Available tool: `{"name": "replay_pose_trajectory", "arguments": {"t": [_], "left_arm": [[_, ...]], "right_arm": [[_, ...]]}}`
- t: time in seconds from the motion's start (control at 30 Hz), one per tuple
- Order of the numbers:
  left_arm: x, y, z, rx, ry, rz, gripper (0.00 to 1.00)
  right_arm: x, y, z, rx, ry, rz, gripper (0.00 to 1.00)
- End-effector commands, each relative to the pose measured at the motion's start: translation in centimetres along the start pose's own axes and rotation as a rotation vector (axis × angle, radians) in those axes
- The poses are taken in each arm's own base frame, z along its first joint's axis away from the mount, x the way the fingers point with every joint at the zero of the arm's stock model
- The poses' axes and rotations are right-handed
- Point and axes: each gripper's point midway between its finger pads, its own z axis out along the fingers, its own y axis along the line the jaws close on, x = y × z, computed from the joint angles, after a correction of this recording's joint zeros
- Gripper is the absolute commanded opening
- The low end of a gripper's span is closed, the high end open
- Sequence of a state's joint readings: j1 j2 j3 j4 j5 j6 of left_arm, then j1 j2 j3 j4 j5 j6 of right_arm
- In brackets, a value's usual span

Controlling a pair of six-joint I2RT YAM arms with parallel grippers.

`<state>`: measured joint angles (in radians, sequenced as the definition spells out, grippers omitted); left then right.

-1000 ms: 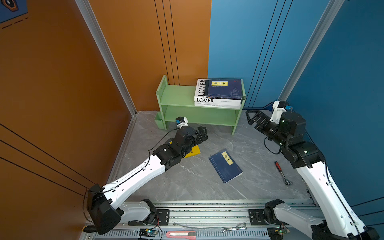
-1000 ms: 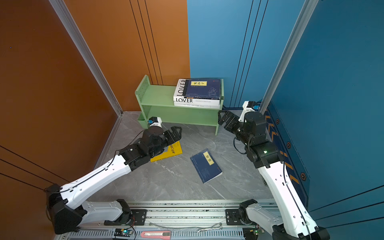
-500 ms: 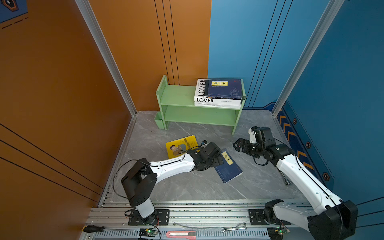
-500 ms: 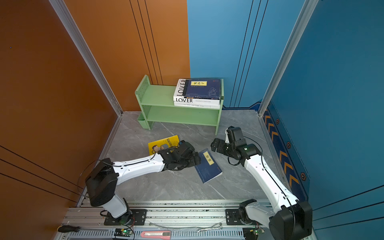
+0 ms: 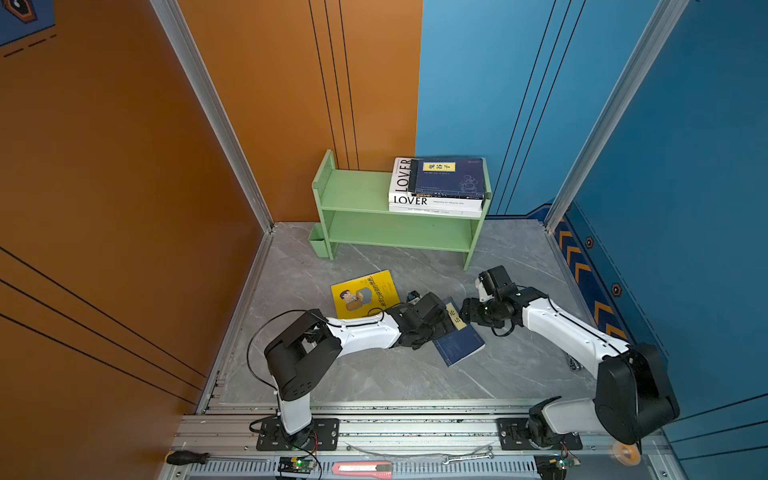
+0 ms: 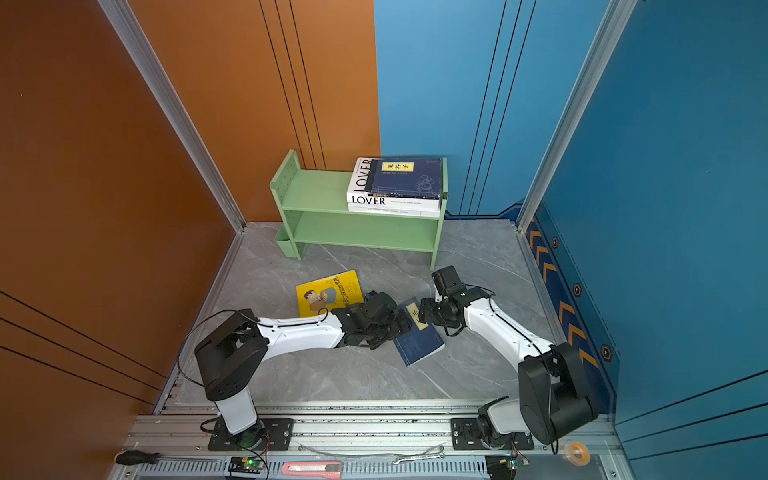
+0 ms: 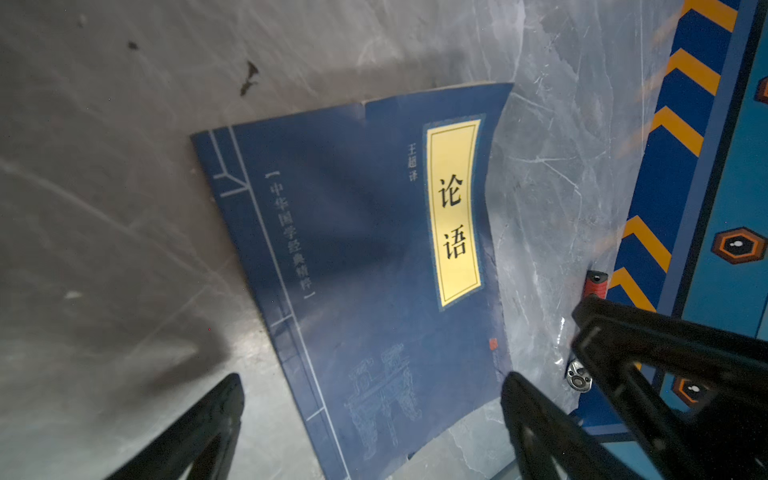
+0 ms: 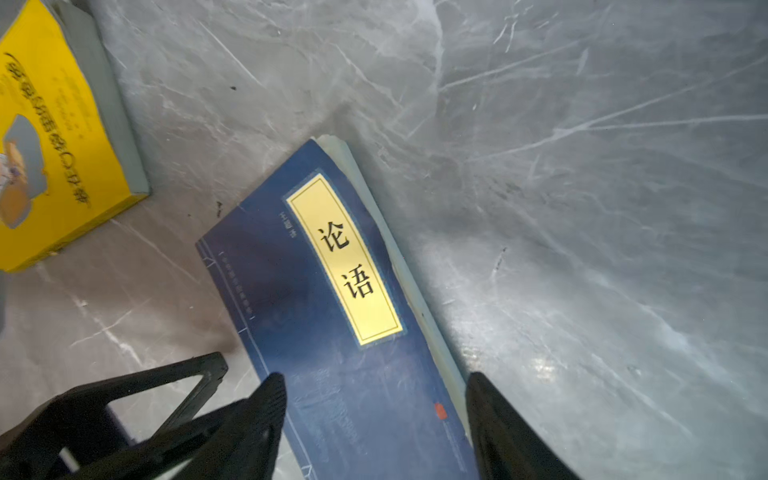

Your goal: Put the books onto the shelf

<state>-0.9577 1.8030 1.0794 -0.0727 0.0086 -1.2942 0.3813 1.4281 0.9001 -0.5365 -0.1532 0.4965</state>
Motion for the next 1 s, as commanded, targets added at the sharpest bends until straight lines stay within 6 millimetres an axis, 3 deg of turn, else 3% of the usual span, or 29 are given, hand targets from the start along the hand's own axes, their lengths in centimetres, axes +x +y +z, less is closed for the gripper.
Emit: {"name": "replay_pose_trajectory", "arguments": {"t": [0.0,0.07,0.13,0.47,0.7,0.8,0.97], "left_arm": [[0.6,1.0,0.5,-0.014,-0.005,-0.032,0.97],[0.5,1.2,0.4,-0.015,-0.018,-0.049,0.97],[0.8,2.9,0.6,-0.044,-0.022,-0.065,0.97],[0.5,3.8,2.1,-0.009,-0.02,-0.11,0.94],[-0.7,0.2,1.7,0.155,-0.06,-0.06,0.88],[-1.6,-1.6,0.3,0.229,-0.12,-0.025,0.87],[-2.2,-4.8,-1.3,0.427,-0.174,-0.005,0.79]], "right_arm": [[-0.4,-0.5,1.6,0.045,-0.008,-0.015,0.64],[-0.2,-0.7,2.4,0.074,0.011,-0.014,0.58],[0.0,-0.9,3.1,0.096,0.037,-0.014,0.53],[2.0,-0.5,5.7,0.127,0.173,-0.064,0.43],[4.3,0.5,7.8,0.049,0.281,-0.064,0.37],[4.3,1.4,7.8,0.013,0.285,-0.072,0.37],[3.7,3.5,7.4,-0.074,0.283,-0.081,0.37]]}}
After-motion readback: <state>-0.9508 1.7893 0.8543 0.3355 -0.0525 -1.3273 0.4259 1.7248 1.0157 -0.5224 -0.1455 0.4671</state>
